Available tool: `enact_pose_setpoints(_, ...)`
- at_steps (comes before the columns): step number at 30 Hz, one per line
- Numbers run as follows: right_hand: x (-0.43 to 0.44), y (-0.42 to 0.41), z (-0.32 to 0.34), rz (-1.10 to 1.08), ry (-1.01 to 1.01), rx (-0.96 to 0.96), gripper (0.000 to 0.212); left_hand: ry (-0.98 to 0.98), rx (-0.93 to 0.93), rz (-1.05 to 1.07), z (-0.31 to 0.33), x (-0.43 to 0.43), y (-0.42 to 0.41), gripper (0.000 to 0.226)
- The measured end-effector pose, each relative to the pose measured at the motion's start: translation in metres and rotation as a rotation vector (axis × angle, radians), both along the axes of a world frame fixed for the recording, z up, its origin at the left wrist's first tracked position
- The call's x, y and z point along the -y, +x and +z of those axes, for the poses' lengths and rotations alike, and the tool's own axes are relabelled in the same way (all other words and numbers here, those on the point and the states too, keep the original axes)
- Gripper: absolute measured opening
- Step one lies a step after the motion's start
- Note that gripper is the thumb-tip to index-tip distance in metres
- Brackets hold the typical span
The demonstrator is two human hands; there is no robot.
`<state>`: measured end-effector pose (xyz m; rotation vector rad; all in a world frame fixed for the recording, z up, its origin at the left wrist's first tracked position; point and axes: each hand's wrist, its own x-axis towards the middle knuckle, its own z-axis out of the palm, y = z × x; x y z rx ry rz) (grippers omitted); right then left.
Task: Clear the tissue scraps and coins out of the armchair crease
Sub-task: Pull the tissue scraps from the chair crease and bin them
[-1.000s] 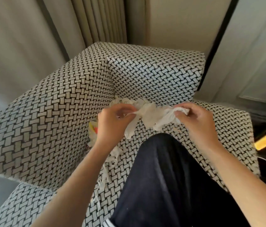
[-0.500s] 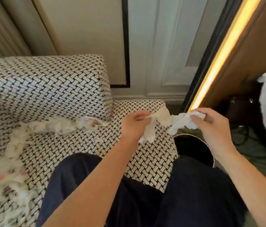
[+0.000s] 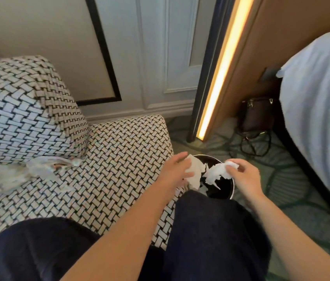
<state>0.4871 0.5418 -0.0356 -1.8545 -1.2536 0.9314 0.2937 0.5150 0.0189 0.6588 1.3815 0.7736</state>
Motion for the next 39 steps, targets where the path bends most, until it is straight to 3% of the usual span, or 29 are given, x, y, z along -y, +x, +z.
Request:
enact_pose_setpoints(4,0.000,0.000,-0.014,-0.065,-0.085,-0.081,0.011,0.047,-0.078,-0.099,0.003,0.003,-0.008,0.037)
enact_pose_setpoints(8,-0.001,-0.010,-0.005,-0.005,-0.251,-0.189,0.048,0.063,-0.139,-0.060,0.010,0.007,-0.026,0.032)
enact_pose_setpoints(10,0.000,-0.016,0.005,0.058,-0.303,-0.211,0.054,0.063,-0.185,-0.039,0.018,0.011,-0.037,0.028)
enact_pose_setpoints(18,0.009,-0.066,0.081,0.286,-0.174,-0.149,0.038,0.215,-0.313,0.006,0.077,0.052,-0.091,0.020)
enact_pose_setpoints(21,0.027,-0.112,0.124,0.437,-0.064,-0.136,0.029,0.300,-0.308,0.104,0.103,0.087,-0.127,0.014)
enact_pose_setpoints(29,0.109,-0.243,0.188,0.915,0.176,-0.067,0.030,0.407,-0.358,0.417,0.131,0.205,-0.229,0.017)
enact_pose_setpoints(39,0.215,-0.390,0.156,1.482,0.108,0.024,0.028,0.208,-0.393,0.906,0.089,0.357,-0.320,0.012)
